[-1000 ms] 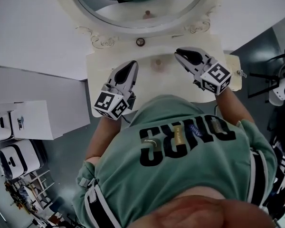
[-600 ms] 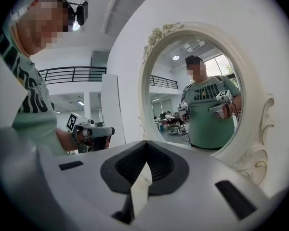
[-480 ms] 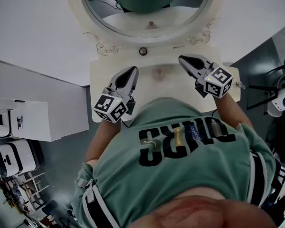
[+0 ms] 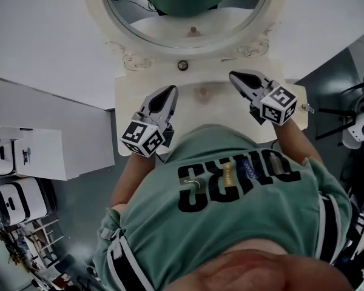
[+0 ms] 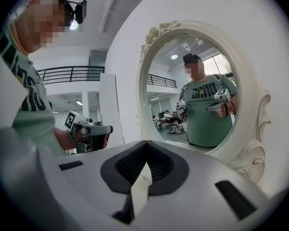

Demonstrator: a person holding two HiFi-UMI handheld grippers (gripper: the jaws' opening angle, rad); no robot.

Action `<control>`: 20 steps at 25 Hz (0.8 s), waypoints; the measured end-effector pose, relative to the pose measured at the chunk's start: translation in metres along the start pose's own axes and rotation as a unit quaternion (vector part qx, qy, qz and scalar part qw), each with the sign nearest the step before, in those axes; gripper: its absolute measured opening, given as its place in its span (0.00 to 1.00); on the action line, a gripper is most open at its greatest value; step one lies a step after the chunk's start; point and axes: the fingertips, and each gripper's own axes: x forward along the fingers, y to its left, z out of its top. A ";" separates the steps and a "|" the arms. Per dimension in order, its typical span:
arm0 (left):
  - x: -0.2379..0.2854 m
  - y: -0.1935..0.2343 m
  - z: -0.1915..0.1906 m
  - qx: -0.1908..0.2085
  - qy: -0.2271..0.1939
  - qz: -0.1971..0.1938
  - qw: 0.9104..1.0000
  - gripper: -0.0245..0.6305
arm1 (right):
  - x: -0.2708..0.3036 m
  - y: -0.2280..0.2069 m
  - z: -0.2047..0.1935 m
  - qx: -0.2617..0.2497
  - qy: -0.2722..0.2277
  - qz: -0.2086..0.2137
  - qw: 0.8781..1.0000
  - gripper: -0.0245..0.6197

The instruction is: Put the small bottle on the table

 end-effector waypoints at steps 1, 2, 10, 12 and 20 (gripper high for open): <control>0.000 0.000 0.000 0.000 0.000 0.001 1.000 0.05 | 0.000 0.000 0.000 0.000 0.000 -0.001 1.000 0.03; -0.001 0.001 0.000 -0.001 0.000 0.001 1.000 0.05 | 0.000 0.000 -0.001 -0.001 0.000 -0.001 1.000 0.03; -0.002 -0.001 -0.002 -0.003 0.000 0.000 1.000 0.05 | 0.000 0.003 -0.002 -0.018 0.007 -0.004 1.000 0.03; -0.004 -0.001 -0.003 -0.004 0.000 0.001 1.000 0.05 | -0.001 0.004 -0.002 -0.018 0.008 -0.005 1.000 0.03; -0.006 -0.003 -0.003 -0.007 -0.001 0.001 1.000 0.05 | -0.002 0.007 -0.002 -0.022 0.009 -0.005 1.000 0.03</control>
